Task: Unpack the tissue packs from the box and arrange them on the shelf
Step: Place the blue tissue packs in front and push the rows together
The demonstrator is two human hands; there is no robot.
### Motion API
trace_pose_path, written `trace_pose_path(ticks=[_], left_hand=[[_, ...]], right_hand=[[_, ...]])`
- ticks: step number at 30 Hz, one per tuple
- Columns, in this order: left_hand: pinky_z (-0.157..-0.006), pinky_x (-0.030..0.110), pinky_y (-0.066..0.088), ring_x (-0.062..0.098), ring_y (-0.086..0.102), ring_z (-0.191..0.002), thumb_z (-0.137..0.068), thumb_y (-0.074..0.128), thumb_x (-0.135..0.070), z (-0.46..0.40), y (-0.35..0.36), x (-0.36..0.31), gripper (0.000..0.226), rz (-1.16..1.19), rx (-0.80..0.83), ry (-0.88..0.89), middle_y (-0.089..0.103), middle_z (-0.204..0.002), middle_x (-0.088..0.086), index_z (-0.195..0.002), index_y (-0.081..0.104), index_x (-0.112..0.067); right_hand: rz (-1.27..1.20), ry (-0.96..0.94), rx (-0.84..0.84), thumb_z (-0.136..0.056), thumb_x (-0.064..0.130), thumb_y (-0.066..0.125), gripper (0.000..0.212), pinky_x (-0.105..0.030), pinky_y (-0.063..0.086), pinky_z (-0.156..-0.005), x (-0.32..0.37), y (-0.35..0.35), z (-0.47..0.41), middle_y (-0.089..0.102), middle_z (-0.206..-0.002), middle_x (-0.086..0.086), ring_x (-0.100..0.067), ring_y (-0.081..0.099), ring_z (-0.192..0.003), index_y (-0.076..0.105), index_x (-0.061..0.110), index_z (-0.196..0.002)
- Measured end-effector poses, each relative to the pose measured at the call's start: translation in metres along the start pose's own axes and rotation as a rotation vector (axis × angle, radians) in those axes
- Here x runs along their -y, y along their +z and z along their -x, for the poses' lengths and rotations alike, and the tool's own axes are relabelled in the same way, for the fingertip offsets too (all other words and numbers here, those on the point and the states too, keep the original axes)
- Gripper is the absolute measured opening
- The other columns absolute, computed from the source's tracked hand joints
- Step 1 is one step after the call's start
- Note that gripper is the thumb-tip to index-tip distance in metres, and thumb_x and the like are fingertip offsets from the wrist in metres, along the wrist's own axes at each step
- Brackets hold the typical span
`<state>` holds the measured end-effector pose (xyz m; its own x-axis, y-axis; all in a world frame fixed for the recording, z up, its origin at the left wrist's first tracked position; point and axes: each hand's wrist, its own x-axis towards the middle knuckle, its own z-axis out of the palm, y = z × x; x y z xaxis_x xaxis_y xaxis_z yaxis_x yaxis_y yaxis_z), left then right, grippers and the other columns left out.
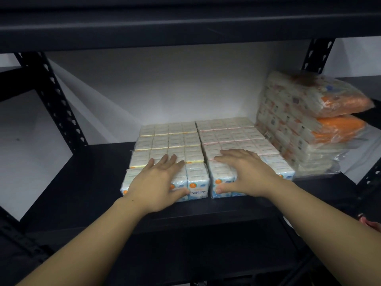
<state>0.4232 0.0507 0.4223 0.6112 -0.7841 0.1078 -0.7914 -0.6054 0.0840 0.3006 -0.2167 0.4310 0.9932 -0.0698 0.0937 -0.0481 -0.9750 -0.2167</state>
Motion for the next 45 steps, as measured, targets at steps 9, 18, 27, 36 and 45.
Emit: trace_pose_path(ticks=[9,18,27,36,45], left_hand=[[-0.128,0.056,0.007,0.025,-0.002,-0.161,-0.059,0.018,-0.110,0.007,-0.024,0.038,0.129,0.058,0.054,-0.217,-0.001,-0.175,0.005,-0.165,0.010,-0.038],[-0.104,0.041,0.050,0.022,0.044,-0.143,-0.068,0.043,-0.102,0.014,-0.018,0.044,0.112,0.204,-0.027,-0.263,0.032,-0.162,-0.004,-0.158,0.028,-0.036],[-0.116,0.052,0.040,0.027,0.038,-0.149,-0.062,0.048,-0.103,0.020,-0.018,0.046,0.119,0.295,-0.078,-0.290,0.025,-0.167,-0.003,-0.161,0.022,-0.040],[-0.118,0.047,0.038,0.028,0.019,-0.159,-0.060,0.057,-0.098,0.042,-0.004,0.026,0.129,0.358,-0.158,-0.421,-0.001,-0.175,0.007,-0.165,0.016,-0.036],[-0.123,0.055,0.030,0.033,0.011,-0.160,-0.061,0.057,-0.099,0.036,-0.002,0.024,0.131,0.370,-0.120,-0.423,-0.006,-0.174,0.008,-0.165,0.008,-0.036]], right_hand=[[0.019,0.325,-0.161,-0.080,0.097,0.016,0.103,-0.055,0.030,-0.120,-0.019,-0.015,0.002,0.044,-0.161,-0.002,-0.027,0.036,-0.149,0.041,0.034,-0.156],[0.012,0.531,-0.119,-0.078,0.096,0.038,0.101,-0.050,0.036,-0.114,-0.020,-0.019,0.002,0.044,-0.160,-0.008,-0.039,0.037,-0.145,0.040,0.033,-0.157],[-0.019,0.490,-0.175,-0.078,0.095,0.041,0.101,-0.051,0.037,-0.116,-0.017,-0.026,0.017,0.040,-0.164,-0.005,-0.037,0.038,-0.147,0.041,0.031,-0.157],[-0.022,0.617,-0.244,-0.074,0.097,0.041,0.115,-0.053,0.043,-0.109,-0.016,-0.012,0.039,0.042,-0.159,-0.015,-0.040,0.044,-0.140,0.032,0.021,-0.160],[0.019,0.556,-0.226,-0.080,0.092,0.042,0.107,-0.050,0.046,-0.108,-0.017,-0.012,0.036,0.038,-0.162,-0.014,-0.039,0.047,-0.139,0.028,0.023,-0.161]])
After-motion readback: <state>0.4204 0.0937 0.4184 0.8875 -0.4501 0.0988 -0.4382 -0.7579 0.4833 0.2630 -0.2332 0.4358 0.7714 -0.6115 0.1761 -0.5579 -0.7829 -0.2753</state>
